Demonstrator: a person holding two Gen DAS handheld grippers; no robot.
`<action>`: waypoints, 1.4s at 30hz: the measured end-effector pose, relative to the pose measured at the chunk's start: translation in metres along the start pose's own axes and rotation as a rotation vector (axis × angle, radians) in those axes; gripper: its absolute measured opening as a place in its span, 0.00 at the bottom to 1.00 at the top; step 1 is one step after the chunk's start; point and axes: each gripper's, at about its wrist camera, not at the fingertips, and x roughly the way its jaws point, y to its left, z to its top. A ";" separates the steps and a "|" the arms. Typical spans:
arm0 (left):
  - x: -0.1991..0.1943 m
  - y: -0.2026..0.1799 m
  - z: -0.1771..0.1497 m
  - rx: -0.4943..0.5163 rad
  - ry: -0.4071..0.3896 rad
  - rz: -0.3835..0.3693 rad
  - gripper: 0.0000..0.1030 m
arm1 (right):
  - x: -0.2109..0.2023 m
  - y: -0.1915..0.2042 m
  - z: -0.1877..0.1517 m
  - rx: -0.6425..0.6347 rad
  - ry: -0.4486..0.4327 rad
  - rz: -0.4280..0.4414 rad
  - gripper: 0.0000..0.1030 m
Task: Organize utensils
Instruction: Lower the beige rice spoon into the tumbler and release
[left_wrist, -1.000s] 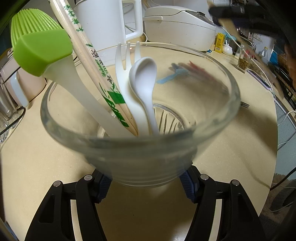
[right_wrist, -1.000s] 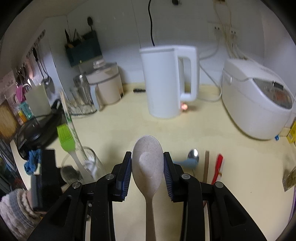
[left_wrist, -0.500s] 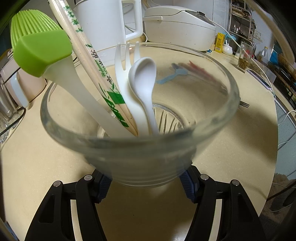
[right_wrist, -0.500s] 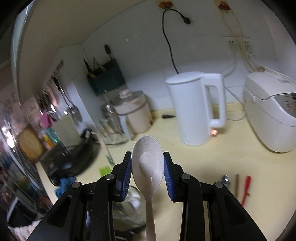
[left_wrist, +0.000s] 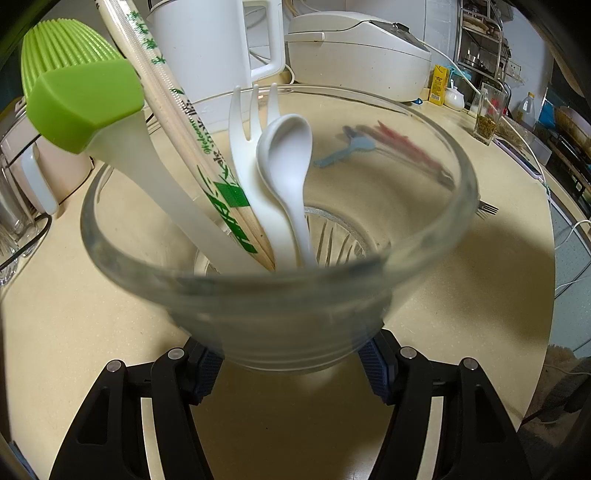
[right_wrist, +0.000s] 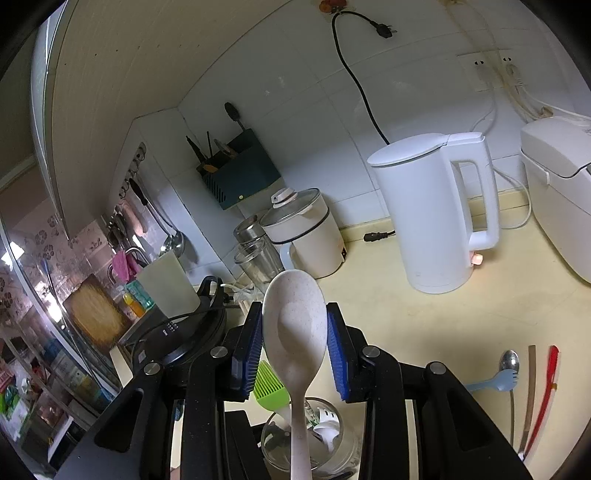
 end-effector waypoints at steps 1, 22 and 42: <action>0.000 0.000 0.000 0.000 0.000 0.000 0.68 | 0.000 0.000 0.000 0.001 -0.001 0.001 0.32; 0.000 0.000 0.000 0.000 0.000 0.000 0.68 | 0.046 0.003 -0.016 -0.001 -0.157 0.064 0.32; 0.000 0.000 0.000 0.000 0.000 0.000 0.68 | 0.048 0.002 -0.056 -0.157 -0.123 -0.045 0.32</action>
